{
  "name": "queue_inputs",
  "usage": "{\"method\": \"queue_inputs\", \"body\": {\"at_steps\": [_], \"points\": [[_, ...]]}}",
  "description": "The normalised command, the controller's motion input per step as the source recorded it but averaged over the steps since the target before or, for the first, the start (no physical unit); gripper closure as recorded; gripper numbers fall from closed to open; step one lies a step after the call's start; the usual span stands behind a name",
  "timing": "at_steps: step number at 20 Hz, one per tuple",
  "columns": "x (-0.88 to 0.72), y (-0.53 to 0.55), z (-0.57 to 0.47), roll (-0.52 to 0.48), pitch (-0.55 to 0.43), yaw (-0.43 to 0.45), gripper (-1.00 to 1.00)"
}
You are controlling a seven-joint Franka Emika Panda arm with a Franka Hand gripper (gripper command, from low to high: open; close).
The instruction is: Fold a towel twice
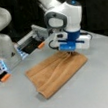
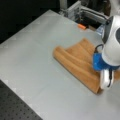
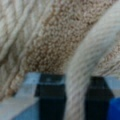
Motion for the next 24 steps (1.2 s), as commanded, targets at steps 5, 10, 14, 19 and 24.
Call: {"method": "queue_inputs", "body": {"at_steps": [5, 10, 14, 19, 24], "points": [[-0.24, -0.02, 0.00, 0.109, 0.025, -0.118, 1.00], [-0.22, 0.03, 0.01, 0.122, 0.045, -0.143, 1.00], [-0.26, 0.08, 0.04, 0.104, 0.057, -0.174, 1.00], [-0.29, 0.11, 0.05, 0.087, 0.041, -0.172, 1.00], [-0.34, 0.08, 0.04, 0.095, 0.031, -0.165, 1.00]]}}
